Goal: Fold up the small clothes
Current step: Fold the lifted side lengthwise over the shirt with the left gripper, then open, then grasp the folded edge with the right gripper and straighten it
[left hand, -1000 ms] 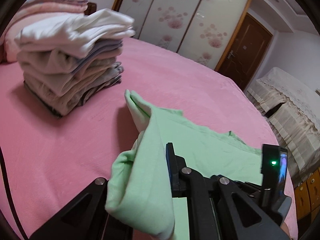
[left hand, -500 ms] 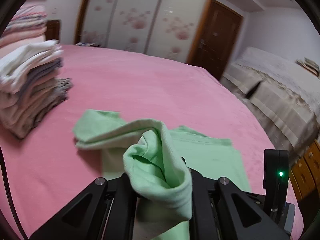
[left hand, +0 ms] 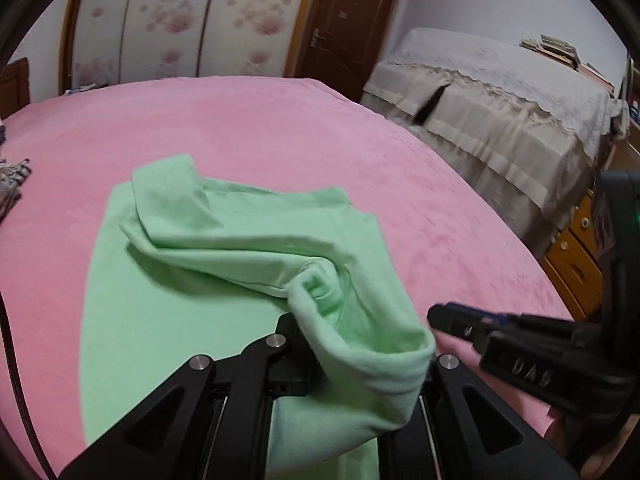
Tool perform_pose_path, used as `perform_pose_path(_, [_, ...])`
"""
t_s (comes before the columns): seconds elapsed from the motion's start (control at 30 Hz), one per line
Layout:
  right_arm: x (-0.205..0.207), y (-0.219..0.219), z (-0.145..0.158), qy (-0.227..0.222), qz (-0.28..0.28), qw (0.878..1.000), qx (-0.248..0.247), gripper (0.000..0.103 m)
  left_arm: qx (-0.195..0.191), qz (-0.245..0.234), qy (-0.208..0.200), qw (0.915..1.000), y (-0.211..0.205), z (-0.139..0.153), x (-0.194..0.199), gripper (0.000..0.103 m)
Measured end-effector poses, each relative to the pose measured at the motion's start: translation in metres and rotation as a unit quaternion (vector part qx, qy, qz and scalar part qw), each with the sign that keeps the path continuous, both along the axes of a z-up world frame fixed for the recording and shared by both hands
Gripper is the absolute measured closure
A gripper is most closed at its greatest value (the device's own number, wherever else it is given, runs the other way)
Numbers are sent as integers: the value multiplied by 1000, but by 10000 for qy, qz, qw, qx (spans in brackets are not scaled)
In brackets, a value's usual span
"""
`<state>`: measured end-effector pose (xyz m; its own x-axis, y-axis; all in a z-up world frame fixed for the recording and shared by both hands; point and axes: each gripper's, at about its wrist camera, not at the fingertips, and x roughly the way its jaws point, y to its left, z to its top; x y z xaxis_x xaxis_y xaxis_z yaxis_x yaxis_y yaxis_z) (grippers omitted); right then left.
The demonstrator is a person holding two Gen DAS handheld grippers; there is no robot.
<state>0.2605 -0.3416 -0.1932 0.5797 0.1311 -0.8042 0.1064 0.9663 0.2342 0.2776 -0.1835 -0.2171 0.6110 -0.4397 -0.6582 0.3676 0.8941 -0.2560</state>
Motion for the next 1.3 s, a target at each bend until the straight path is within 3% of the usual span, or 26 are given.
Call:
perform_pose_path(0.3, [-24,-26,3,-167,-263,9993,185,91,74,-489,-391,9980,-30,12,-13,97])
perform_pose_path(0.53, [-29,-40,-1,-137,-350,9991,175,91,295,-880,-186,9955,-44,0,-17,97])
perform_pose_path(0.63, [-33,-44,-3,-122,-393,9990,191,91,406,-1073,-46,9934,-48,-6,-21,87])
perform_pose_path(0.7, [-35,-46,-5,-112,-395,9989,209,91,346,-1182,-3,9924,-51,-6,-25,72])
perform_pose_path(0.8, [-37,-47,-5,-112,-385,9990,206,91,280,-1424,-41,9894,-55,-1,-39,60])
perform_pose_path(1.0, [-44,-47,0,-156,-302,9992,191,91,188,-1382,-179,9901,-21,20,-62,59])
perform_pose_path(1.17, [-55,-41,11,-181,-64,9993,305,91,252,-757,-226,9966,43,37,-73,51])
perform_pose_path(1.3, [-64,-25,21,-200,222,9991,307,91,213,-373,174,9989,90,31,-79,48])
